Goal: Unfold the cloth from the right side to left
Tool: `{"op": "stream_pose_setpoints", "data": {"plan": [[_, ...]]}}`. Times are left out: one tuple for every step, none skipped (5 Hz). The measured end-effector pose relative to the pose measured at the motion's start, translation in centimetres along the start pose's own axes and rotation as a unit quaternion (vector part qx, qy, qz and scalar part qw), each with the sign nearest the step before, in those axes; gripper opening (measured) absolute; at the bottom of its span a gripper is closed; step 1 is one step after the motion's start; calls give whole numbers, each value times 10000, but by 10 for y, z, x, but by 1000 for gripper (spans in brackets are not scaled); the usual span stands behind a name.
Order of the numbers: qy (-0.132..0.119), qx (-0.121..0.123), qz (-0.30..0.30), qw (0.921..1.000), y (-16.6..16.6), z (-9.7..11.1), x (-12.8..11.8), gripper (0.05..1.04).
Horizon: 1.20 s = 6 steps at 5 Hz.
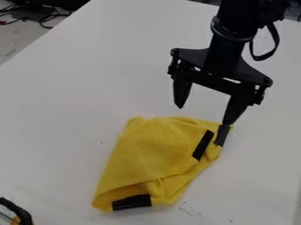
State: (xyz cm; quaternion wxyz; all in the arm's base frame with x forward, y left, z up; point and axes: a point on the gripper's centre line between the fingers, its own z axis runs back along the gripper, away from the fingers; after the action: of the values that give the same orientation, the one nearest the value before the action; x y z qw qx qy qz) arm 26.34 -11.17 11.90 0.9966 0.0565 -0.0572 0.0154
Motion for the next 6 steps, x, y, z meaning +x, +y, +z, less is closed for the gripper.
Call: {"op": "stream_pose_setpoints", "data": {"plan": [[122, 77, 19, 9999, 0, -8, -2, 1001], [-162, 252, -116, 9995, -8, -22, -2, 1001], [-199, 182, -182, 9995, -16, -37, 1, 1001], [-143, -20, -286, 9995, -23, -56, 6, 1001], [-126, -291, -306, 9990, -27, -75, 13, 1001], [-46, -389, -352, 9986, -22, -84, 16, 1001]]}}
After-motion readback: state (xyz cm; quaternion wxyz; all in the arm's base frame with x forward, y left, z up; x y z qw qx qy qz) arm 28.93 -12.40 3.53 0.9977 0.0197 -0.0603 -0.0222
